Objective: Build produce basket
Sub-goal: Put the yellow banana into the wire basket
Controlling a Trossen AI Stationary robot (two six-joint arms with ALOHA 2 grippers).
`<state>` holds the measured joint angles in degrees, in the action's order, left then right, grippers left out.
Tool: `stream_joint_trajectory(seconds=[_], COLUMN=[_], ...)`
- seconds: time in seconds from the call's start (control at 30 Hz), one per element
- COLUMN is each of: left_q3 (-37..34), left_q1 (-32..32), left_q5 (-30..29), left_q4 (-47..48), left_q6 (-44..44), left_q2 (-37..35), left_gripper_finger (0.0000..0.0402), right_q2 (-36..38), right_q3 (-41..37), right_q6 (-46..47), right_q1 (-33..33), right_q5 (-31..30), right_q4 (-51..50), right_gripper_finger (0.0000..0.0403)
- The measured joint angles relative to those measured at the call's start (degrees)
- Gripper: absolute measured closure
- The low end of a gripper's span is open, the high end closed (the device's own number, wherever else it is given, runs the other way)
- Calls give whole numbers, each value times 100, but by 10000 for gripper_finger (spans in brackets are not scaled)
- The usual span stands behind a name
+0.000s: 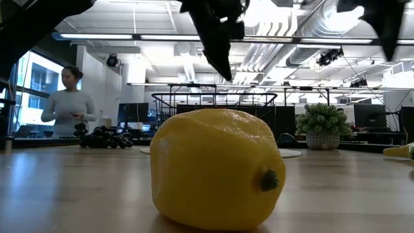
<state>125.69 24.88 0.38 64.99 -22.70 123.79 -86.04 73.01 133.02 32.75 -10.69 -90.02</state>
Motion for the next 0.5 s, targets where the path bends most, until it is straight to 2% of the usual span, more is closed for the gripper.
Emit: stream_joint_trajectory(seconds=[0.2, 0.5], left_q3=[693, 761], left_q1=[89, 288], left_q5=[71, 634], left_q4=[582, 641], left_q6=[-52, 397], left_q2=[-4, -368], left_gripper_finger=[222, 222], right_q2=[0, 372], right_q3=[-531, -1377], right_q6=[5, -42], right_q1=[-2, -20], right_q5=[251, 391], right_q4=[12, 427], right_gripper_finger=[155, 155])
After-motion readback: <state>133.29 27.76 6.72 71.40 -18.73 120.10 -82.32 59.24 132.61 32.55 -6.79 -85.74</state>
